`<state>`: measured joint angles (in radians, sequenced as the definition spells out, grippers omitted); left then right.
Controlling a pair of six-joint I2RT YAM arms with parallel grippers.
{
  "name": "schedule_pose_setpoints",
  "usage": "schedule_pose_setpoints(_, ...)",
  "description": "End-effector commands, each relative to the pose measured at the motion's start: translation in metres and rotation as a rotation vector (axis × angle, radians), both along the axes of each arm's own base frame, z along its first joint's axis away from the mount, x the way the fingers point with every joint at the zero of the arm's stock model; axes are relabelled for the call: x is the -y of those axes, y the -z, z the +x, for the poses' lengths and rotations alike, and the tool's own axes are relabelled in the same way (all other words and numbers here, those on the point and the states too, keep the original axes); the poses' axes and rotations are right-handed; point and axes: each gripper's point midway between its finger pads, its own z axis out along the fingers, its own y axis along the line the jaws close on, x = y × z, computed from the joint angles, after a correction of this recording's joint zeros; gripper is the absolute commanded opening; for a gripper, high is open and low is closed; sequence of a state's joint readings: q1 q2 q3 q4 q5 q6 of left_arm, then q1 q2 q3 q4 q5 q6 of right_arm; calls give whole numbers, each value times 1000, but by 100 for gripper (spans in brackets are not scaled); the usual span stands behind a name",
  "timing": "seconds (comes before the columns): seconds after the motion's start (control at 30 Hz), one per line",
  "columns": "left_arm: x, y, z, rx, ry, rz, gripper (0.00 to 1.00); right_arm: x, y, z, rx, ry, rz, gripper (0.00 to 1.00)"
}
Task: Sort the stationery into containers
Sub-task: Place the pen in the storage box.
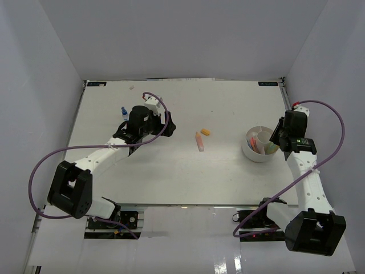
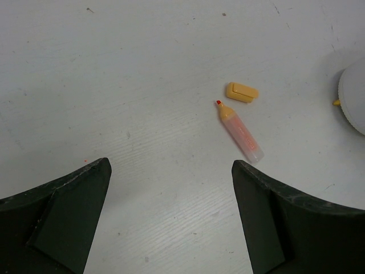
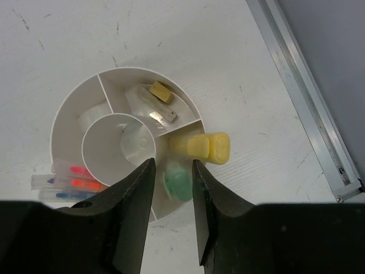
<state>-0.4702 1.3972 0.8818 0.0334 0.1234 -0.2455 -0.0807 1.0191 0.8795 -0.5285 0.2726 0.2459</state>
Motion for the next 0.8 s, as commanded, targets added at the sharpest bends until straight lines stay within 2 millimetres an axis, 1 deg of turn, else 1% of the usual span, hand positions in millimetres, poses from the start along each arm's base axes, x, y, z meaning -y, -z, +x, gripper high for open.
schedule_pose_setpoints(0.0, 3, -19, -1, 36, 14, -31, 98, 5, -5, 7, 37, 28, 4, 39)
schedule_pose_setpoints(0.13, 2, -20, -1, 38, 12, -33, 98, 6, -4, 8, 35, 34, 8, 43)
schedule_pose_setpoints(0.2, 3, -20, -2, 38, 13, -33, 98, 5, -7, 9, 43, 31, 11, 44)
schedule_pose_setpoints(0.3, 2, -19, -1, 33, 7, -32, 98, 4, -22, 11, 84, 11, -2, 53)
schedule_pose_setpoints(0.33, 2, -20, -1, 34, 8, -33, 98, 3, -34, 13, 117, -15, -17, 56)
schedule_pose_setpoints(0.37, 2, -20, -1, 32, 6, -32, 98, -2, -39, 15, 135, -51, -7, 62)
schedule_pose_setpoints(0.43, 2, -20, -1, 26, 1, -37, 98, -12, -56, 19, 191, -113, -2, 67)
schedule_pose_setpoints(0.5, 2, -18, -1, 20, -4, -38, 98, -30, -70, 23, 226, -206, 11, 72)
schedule_pose_setpoints(0.6, -1, -19, 0, 14, -30, -41, 98, -50, -79, 24, 245, -295, 12, 76)
schedule_pose_setpoints(0.63, -2, -19, 1, 11, -38, -42, 98, -71, -82, 25, 257, -365, 13, 76)
schedule_pose_setpoints(0.7, -4, -18, 1, 4, -56, -47, 98, -91, -81, 26, 259, -421, 13, 76)
schedule_pose_setpoints(0.73, -5, -19, 0, 1, -65, -51, 98, -116, -79, 25, 258, -490, 24, 76)
schedule_pose_setpoints(0.77, -6, -20, 0, -3, -78, -60, 98, -125, -77, 25, 254, -510, 27, 76)
